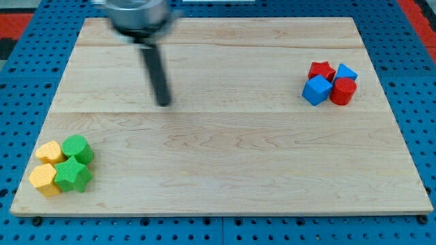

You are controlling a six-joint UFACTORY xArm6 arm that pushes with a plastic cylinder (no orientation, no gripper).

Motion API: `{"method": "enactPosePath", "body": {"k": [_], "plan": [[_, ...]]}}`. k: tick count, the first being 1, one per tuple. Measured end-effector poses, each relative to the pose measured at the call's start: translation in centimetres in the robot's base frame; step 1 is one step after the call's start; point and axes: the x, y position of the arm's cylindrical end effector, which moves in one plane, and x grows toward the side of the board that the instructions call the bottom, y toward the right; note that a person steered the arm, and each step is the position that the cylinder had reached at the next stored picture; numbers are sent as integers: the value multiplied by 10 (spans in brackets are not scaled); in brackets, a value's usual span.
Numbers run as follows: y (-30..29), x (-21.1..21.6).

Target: Point your arm to the right side of red circle

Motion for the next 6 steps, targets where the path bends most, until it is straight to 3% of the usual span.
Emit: {"method": "enactPosePath", "body": {"k": [2,3,4,6], "plan": [[244,88],[367,84],[391,66],[376,3]]}}
